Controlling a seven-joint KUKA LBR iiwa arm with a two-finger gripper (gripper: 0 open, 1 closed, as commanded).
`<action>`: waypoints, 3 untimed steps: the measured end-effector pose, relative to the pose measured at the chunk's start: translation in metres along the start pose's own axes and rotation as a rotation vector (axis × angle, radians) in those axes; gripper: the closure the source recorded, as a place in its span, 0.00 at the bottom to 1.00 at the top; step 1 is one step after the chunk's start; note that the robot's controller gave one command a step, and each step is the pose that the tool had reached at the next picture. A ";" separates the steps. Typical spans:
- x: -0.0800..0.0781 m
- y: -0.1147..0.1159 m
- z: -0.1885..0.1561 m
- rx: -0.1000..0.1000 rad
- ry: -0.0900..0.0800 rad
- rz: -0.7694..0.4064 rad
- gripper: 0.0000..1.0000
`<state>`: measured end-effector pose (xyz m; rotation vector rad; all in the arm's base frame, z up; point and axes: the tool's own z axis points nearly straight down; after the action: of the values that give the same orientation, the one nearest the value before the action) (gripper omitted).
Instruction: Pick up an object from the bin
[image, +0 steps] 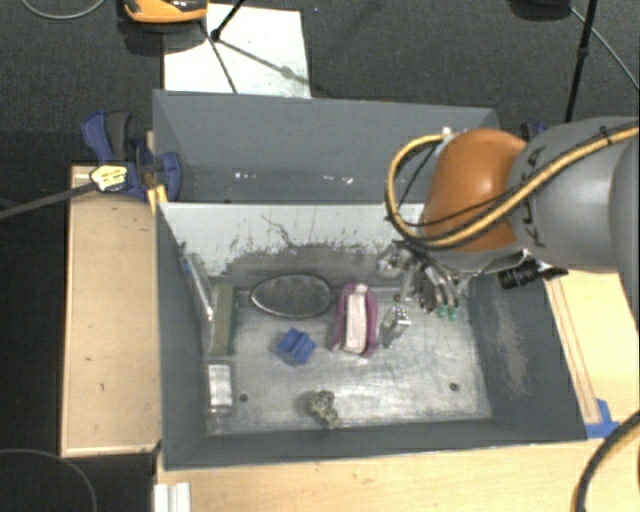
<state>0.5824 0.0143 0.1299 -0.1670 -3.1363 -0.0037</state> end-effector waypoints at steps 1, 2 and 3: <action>0.001 0.029 0.033 0.002 -0.021 -0.098 0.00; -0.003 0.047 0.012 0.000 -0.008 0.073 0.00; 0.041 0.083 0.056 0.000 -0.002 -0.153 0.00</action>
Offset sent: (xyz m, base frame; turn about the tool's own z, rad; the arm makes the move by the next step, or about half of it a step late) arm -0.0041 0.0300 -0.0390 -0.1015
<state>0.5500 0.1017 0.0744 0.0739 -3.1424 -0.0029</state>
